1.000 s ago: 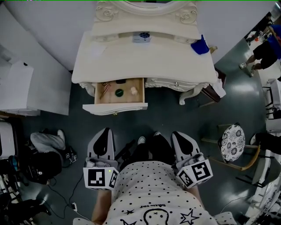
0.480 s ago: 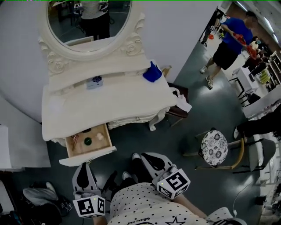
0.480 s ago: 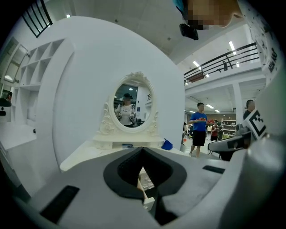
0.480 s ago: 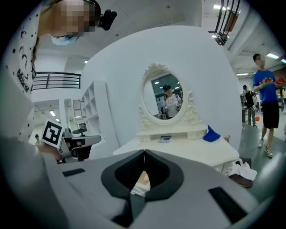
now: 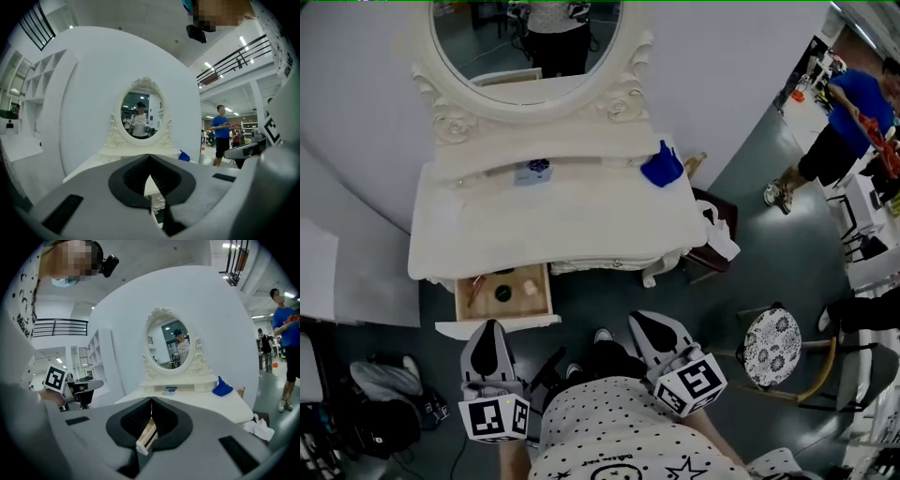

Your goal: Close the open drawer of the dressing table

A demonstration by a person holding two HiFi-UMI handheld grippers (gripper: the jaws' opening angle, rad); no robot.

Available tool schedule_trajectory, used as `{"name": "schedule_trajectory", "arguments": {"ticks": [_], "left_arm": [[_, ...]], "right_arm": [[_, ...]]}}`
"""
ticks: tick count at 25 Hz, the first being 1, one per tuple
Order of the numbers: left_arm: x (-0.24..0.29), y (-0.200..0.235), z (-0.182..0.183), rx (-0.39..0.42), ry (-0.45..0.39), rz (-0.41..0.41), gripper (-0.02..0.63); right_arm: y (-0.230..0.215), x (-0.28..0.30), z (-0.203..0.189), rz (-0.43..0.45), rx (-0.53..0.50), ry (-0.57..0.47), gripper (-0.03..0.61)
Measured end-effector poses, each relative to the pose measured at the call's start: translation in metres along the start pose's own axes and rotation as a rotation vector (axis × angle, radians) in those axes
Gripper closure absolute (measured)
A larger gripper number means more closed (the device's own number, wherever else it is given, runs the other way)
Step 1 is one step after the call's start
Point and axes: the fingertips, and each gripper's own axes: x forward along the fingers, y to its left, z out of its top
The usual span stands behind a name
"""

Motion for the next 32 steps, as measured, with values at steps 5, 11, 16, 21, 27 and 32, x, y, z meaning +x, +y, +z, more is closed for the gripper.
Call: {"name": "schedule_trajectory", "arguments": {"ticks": [5,11,16,21,27,32], "left_arm": [[-0.004,0.018,0.000,0.012,-0.022,0.128,0.601],[-0.018,0.046,-0.014,-0.009,-0.010,0.267,0.601],[-0.026,0.070,-0.043,-0.019,0.068,0.330,0.601],[-0.029,0.088,-0.084,-0.036,0.156,0.333,0.601],[-0.028,0.110,-0.149,-0.070,0.300,0.307,0.601],[-0.024,0.117,-0.206,-0.135,0.452,0.277,0.600]], "right_arm": [[-0.014,0.016,0.001,0.083,-0.014,0.007,0.569],[-0.028,0.027,0.000,0.131,-0.012,0.020,0.569],[-0.033,0.033,-0.005,0.130,-0.006,0.044,0.569],[-0.042,0.036,-0.004,0.087,-0.010,0.050,0.569],[-0.036,0.045,0.002,0.057,-0.021,0.066,0.569],[-0.035,0.050,0.006,0.035,-0.013,0.084,0.569]]}}
